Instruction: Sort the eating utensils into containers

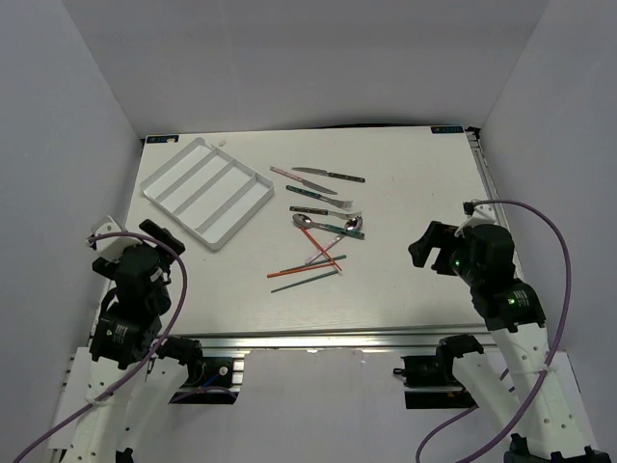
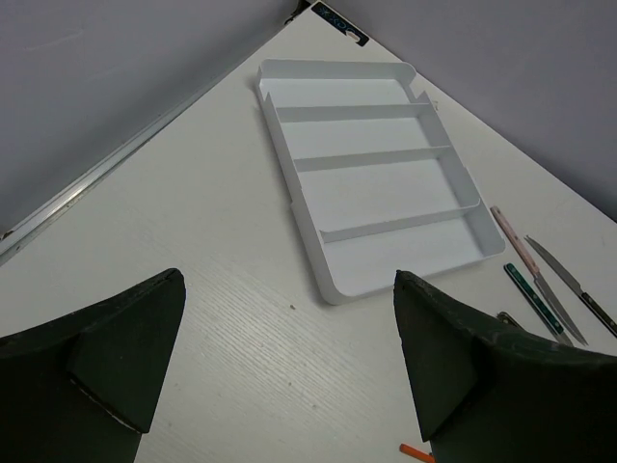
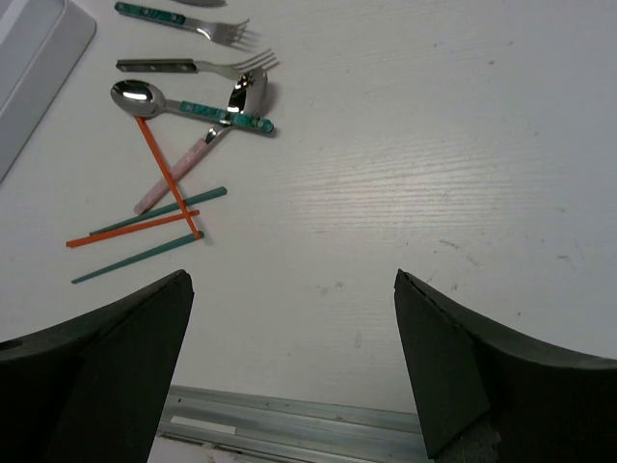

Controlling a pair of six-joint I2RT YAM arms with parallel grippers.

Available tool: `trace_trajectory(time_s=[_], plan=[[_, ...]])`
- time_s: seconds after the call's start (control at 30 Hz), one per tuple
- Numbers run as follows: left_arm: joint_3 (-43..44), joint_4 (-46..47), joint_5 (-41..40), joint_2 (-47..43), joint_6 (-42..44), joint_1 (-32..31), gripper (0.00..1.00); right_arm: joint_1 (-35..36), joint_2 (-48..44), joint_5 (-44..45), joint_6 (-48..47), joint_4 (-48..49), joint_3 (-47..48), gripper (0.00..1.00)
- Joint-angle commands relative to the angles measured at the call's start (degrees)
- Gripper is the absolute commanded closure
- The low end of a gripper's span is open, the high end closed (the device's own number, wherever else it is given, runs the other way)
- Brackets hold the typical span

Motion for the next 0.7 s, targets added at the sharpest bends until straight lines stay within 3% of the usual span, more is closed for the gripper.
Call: trace_trajectory(time_s=[0.0, 0.17, 0.4, 0.5, 0.6, 0.63, 0.67], plan=[[-0.4, -0.6, -2.7, -0.9, -1.1, 0.6, 0.02, 0.3, 0.5, -4.0, 1.4, 5.4, -2.6, 0.11], [-0.9, 0.1, -1.9, -2.4, -0.7, 0.9, 0.02, 0.2, 1.2, -6.2, 1.1, 9.1, -3.4, 0.11], [-0.9, 0.4, -0.5, -0.3, -0.1, 1.2, 0.02, 0.4, 8.4, -19.2, 5.5, 21.6, -7.4, 0.11], [-1.1, 0.8, 0.1, -0.4, 0.0, 1.1, 0.02, 3.6, 17.0, -22.2, 5.8, 30.3, -7.7, 0.11], [-1.2, 0.8, 0.2, -0.4, 0.0, 1.2, 0.02, 12.5, 30.8, -15.9, 1.3, 28.7, -0.6, 0.11], [-1.2, 0.9, 0.1, -0.5, 0.0, 1.2, 0.02, 15.2, 38.6, -10.5, -4.1, 26.6, 2.4, 0.11], [-1.2, 0.8, 0.1, -0.4, -0.1, 1.2, 0.02, 20.0, 42.3, -7.4, -6.4, 24.4, 9.2, 0.11]])
